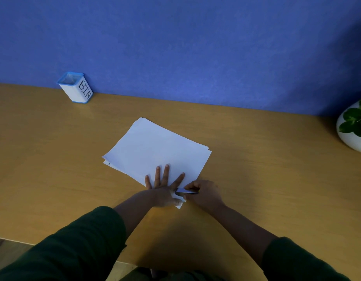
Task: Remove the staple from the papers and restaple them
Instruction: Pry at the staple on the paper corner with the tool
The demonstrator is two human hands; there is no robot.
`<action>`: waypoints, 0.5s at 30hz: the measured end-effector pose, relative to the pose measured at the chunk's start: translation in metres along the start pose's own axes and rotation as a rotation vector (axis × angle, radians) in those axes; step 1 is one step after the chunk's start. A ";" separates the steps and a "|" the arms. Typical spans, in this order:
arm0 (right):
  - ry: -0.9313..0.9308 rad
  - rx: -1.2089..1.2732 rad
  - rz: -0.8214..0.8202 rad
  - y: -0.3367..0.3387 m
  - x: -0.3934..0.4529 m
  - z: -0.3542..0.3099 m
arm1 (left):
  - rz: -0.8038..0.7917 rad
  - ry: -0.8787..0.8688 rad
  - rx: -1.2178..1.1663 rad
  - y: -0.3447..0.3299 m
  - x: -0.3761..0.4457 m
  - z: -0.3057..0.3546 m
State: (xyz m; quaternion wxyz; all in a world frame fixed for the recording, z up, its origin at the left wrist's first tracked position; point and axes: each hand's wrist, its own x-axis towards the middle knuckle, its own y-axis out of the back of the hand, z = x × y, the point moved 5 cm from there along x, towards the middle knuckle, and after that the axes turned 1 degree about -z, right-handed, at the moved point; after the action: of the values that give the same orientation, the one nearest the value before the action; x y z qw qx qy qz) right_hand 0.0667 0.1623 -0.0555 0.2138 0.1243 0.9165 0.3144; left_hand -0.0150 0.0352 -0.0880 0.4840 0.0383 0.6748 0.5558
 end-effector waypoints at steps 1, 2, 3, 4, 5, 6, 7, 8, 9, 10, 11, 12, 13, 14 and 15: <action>-0.012 0.018 0.003 -0.001 0.000 0.001 | 0.004 0.002 0.008 -0.001 0.000 0.000; -0.027 0.043 0.006 -0.001 0.000 0.003 | 0.006 0.002 0.009 -0.001 0.000 0.000; -0.046 0.089 0.006 -0.002 0.001 0.006 | 0.010 0.001 0.005 -0.001 0.000 -0.001; -0.074 0.173 0.009 -0.002 0.001 0.009 | 0.017 0.004 -0.008 -0.001 0.001 -0.002; -0.111 0.296 0.017 0.000 0.002 0.012 | 0.023 0.012 -0.028 -0.001 0.002 -0.003; -0.152 0.422 0.026 0.003 0.003 0.015 | 0.027 0.019 -0.040 -0.002 0.003 -0.004; -0.183 0.517 0.036 0.006 0.004 0.017 | 0.028 0.016 -0.027 -0.003 0.003 -0.004; -0.196 0.559 0.047 0.008 0.006 0.019 | 0.027 0.004 -0.001 -0.004 0.004 -0.005; -0.202 0.569 0.052 0.010 0.006 0.021 | 0.023 -0.008 0.012 -0.005 0.004 -0.005; -0.201 0.554 0.056 0.011 0.006 0.022 | 0.019 -0.012 0.006 -0.006 0.005 -0.005; -0.194 0.519 0.051 0.010 0.005 0.022 | 0.023 -0.005 -0.018 -0.007 0.006 -0.006; -0.175 0.463 0.034 0.008 0.003 0.022 | 0.037 0.011 -0.051 -0.007 0.006 -0.006; -0.143 0.388 0.005 0.005 0.002 0.020 | 0.051 0.028 -0.078 -0.006 0.006 -0.006; -0.105 0.288 -0.025 0.002 0.000 0.017 | 0.048 0.030 -0.076 -0.006 0.006 -0.006; -0.074 0.186 -0.041 0.000 -0.002 0.013 | 0.028 0.019 -0.055 -0.006 0.006 -0.005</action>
State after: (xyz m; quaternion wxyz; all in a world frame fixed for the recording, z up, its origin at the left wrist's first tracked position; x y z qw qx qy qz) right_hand 0.0743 0.1688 -0.0642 0.2415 0.1366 0.9355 0.2189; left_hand -0.0187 0.0331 -0.0971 0.4706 0.0292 0.6632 0.5812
